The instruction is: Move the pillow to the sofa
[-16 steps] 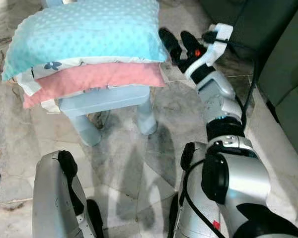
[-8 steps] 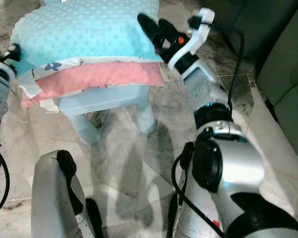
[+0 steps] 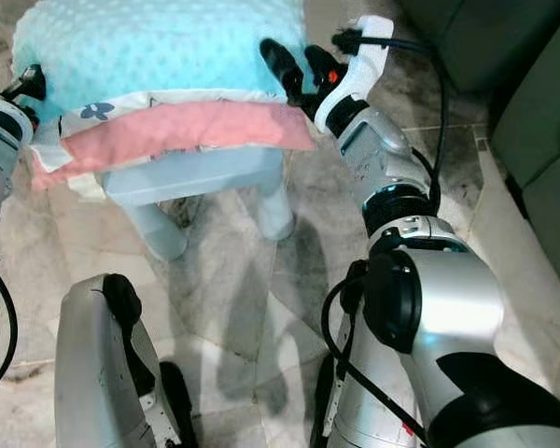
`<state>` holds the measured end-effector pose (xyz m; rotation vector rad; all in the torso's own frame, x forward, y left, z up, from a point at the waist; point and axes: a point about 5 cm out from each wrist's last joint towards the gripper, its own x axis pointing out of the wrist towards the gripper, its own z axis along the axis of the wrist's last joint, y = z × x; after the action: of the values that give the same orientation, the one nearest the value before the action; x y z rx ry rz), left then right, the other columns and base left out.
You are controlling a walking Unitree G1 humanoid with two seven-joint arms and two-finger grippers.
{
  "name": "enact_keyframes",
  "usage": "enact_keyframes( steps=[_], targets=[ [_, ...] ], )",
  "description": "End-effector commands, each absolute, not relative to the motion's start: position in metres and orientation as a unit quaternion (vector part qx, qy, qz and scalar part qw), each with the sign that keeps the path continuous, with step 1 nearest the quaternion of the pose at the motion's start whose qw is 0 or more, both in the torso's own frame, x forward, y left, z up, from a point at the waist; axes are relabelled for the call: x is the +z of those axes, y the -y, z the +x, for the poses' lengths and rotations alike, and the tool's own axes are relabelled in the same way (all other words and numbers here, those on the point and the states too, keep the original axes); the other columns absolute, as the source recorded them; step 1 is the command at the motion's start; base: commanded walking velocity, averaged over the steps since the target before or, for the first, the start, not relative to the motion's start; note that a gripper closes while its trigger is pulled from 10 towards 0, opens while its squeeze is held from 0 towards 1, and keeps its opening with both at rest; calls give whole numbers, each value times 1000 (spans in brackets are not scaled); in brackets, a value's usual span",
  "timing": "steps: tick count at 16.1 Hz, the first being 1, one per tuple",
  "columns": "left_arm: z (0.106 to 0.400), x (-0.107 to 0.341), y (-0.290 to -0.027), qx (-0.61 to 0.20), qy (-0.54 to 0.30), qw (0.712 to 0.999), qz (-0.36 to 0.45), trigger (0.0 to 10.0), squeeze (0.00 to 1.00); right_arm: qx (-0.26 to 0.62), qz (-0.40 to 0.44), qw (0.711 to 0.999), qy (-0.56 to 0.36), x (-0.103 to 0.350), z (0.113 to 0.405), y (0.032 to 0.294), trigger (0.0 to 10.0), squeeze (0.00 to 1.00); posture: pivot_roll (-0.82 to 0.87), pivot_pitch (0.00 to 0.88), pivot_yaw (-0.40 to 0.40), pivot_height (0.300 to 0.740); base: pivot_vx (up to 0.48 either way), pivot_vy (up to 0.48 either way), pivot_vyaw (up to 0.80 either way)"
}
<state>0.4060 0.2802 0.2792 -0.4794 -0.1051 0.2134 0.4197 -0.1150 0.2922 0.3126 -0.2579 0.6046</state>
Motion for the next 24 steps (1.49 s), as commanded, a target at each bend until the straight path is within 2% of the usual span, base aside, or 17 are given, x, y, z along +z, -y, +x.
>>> enact_keyframes(
  steps=[1, 4, 7, 10, 11, 12, 17, 24],
  targets=[
    [408, 273, -273, 70, 14, 973, -217, 10000, 0, 276, 122, 947, 114, 290, 421, 112, 10000, 0, -25, 392, 33, 365, 0, 0, 0],
    [409, 265, -264, 24, -14, 982, -189, 10000, 0, 231, 101, 963, 95, 280, 423, 111, 10000, 0, -14, 395, 38, 365, 0, 0, 0],
    [409, 257, -259, -12, -38, 984, -171, 10000, 0, 261, 143, 951, 79, 274, 422, 97, 10000, 0, 16, 392, 43, 365, 0, 0, 0],
    [407, 250, -256, -42, -56, 984, -166, 10000, 0, 271, 122, 952, 69, 272, 421, 84, 10000, 0, 26, 391, 44, 365, 0, 0, 0],
    [407, 248, -255, -55, -59, 983, -164, 8275, 0, 272, 117, 953, 65, 270, 420, 79, 9725, 0, 29, 390, 40, 365, 0, 0, 0],
    [407, 247, -253, -67, -58, 982, -168, 0, 0, 277, 117, 952, 62, 268, 420, 77, 0, 0, 29, 390, 40, 365, 0, 0, 0],
    [406, 241, -248, -92, -65, 979, -167, 0, 0, 276, 115, 953, 53, 258, 419, 79, 0, 0, 21, 395, 39, 365, 0, 0, 0],
    [407, 244, -251, -82, -47, 983, -156, 0, 0, 283, 115, 951, 51, 254, 418, 78, 0, 0, 20, 406, 38, 365, 0, 0, 0]
  ],
)
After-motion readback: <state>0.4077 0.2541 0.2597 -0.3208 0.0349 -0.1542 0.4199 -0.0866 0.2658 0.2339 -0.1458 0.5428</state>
